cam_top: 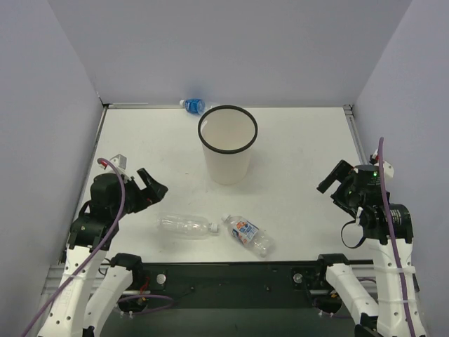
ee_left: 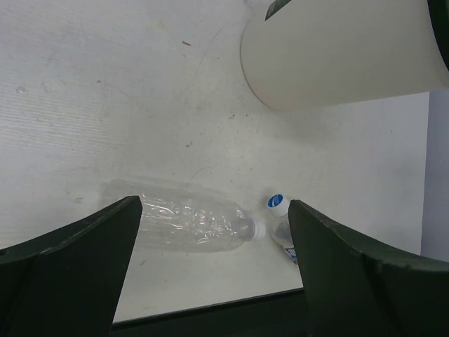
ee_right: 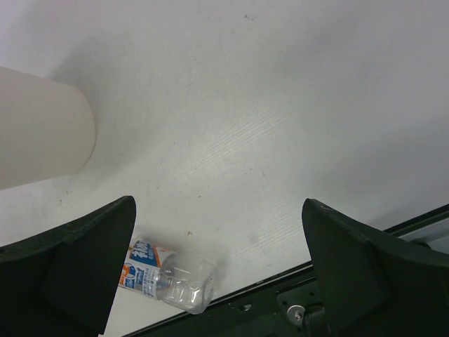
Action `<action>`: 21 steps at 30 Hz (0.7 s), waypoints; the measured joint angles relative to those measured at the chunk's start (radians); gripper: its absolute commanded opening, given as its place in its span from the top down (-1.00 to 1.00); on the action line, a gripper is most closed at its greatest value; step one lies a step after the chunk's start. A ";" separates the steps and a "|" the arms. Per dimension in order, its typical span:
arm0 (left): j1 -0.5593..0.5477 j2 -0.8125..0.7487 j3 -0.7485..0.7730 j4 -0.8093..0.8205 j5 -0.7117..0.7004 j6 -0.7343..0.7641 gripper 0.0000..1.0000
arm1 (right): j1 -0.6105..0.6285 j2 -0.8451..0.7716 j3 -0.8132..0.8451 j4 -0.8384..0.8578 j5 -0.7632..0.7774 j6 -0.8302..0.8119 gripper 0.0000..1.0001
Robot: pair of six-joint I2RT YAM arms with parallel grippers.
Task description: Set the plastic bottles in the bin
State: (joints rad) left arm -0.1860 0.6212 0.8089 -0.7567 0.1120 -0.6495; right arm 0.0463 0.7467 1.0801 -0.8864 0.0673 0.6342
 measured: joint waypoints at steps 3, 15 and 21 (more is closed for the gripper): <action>0.000 0.007 0.000 0.000 0.002 0.000 -0.95 | 0.000 0.000 0.000 0.000 0.006 -0.012 -1.00; 0.000 0.023 0.013 0.000 0.020 0.039 -0.95 | 0.087 -0.003 0.000 -0.001 -0.093 -0.207 -0.76; 0.000 0.046 0.042 0.004 0.024 0.065 -0.95 | 0.494 0.137 0.000 0.002 -0.017 -0.227 -0.75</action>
State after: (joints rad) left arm -0.1860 0.6674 0.8509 -0.7528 0.1364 -0.5842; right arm 0.5407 0.8833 1.0805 -0.8848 0.0505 0.4068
